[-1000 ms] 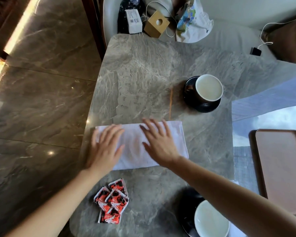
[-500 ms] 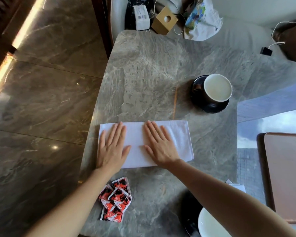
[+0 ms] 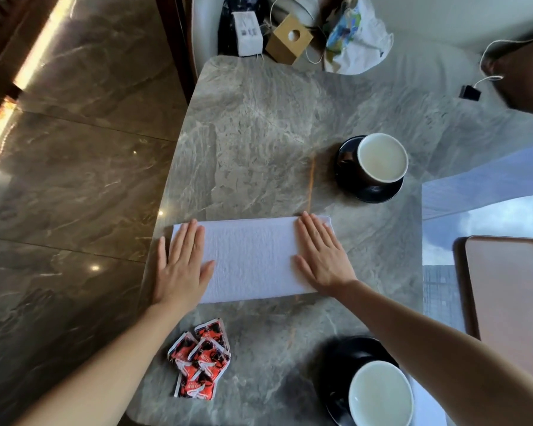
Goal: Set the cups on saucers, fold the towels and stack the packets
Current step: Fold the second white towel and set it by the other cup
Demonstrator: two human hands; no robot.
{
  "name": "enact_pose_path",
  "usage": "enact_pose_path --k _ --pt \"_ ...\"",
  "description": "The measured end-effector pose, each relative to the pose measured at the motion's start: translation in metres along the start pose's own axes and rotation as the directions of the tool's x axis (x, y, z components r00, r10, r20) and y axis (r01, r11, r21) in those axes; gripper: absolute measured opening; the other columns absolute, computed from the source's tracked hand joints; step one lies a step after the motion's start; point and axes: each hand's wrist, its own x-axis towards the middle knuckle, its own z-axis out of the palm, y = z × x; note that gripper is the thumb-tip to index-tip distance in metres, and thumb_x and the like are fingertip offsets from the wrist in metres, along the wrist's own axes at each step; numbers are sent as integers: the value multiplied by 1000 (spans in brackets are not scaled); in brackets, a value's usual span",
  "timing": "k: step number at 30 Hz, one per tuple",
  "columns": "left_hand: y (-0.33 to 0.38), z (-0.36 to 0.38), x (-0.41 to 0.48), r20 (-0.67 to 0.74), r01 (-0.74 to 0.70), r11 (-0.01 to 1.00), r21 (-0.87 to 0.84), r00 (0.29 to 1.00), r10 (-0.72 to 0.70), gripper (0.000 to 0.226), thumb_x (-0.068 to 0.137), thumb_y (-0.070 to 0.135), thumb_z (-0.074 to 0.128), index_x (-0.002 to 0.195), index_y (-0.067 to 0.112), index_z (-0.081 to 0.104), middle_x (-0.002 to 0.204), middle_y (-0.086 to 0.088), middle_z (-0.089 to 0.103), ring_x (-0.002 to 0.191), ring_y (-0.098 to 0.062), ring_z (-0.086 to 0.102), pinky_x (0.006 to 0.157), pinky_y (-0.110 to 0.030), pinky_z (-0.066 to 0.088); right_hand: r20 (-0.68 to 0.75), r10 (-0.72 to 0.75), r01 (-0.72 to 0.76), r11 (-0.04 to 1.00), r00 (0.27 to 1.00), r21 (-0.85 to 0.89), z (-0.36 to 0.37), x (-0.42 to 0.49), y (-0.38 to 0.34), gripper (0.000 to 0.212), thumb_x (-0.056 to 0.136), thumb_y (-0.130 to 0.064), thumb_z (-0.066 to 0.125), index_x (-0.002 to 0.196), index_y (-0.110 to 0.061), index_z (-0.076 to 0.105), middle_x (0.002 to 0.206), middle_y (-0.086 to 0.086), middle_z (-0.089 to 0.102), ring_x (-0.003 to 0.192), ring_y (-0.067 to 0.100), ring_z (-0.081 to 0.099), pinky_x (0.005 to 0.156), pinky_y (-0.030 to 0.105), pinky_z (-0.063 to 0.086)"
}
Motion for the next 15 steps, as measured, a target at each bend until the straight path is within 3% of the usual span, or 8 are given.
enact_pose_path --k 1,3,5,7,10,13,15 --pt "2 -4 -2 -2 -8 1000 -2 1000 8 69 93 53 8 148 11 8 158 -6 7 147 -24 9 116 -52 5 2 10 -10 1000 1000 -2 -1 0 -3 70 96 -45 27 150 -6 7 159 13 6 148 24 1 121 42 6" --pt "12 -16 -9 -64 -81 997 -14 995 80 59 91 32 48 144 13 32 154 -8 29 140 -29 33 113 -55 23 -10 54 -54 998 998 20 -7 2 -13 73 92 -38 41 150 -6 11 159 12 8 148 25 3 121 43 8" --pt "28 -22 -23 -185 -176 979 -101 970 155 57 79 10 65 133 15 50 139 -7 51 121 -28 52 100 -46 40 -67 28 -24 998 997 56 -16 11 -30 70 83 -26 52 146 -9 27 156 12 23 145 28 20 118 45 21" --pt "45 -25 -41 -228 -216 918 -332 963 144 52 78 5 62 129 15 52 129 -5 54 114 -21 49 93 -39 42 -122 -132 141 987 984 71 -23 25 -55 59 77 -17 55 136 -14 45 144 10 45 132 30 41 106 42 36" --pt "60 -21 -56 -151 -100 841 -532 988 23 49 84 13 60 131 12 49 132 -6 52 121 -24 47 95 -41 45 -135 -286 289 957 949 2 -27 44 -85 47 78 -14 53 124 -18 56 119 5 60 110 28 54 89 38 44" --pt "61 -14 -57 -8 33 896 -443 999 -40 57 90 37 48 138 7 39 142 -9 45 128 -28 44 102 -41 40 -63 -184 182 982 981 -42 -24 54 -88 46 86 -24 48 132 -23 46 118 4 52 107 28 47 84 39 37" --pt "58 -10 -55 3 -31 954 -299 999 33 66 86 45 44 135 1 45 139 -15 49 126 -31 50 101 -42 44 -55 -106 103 993 993 -63 -22 54 -85 48 86 -29 46 134 -25 41 117 5 50 105 29 46 79 40 37"
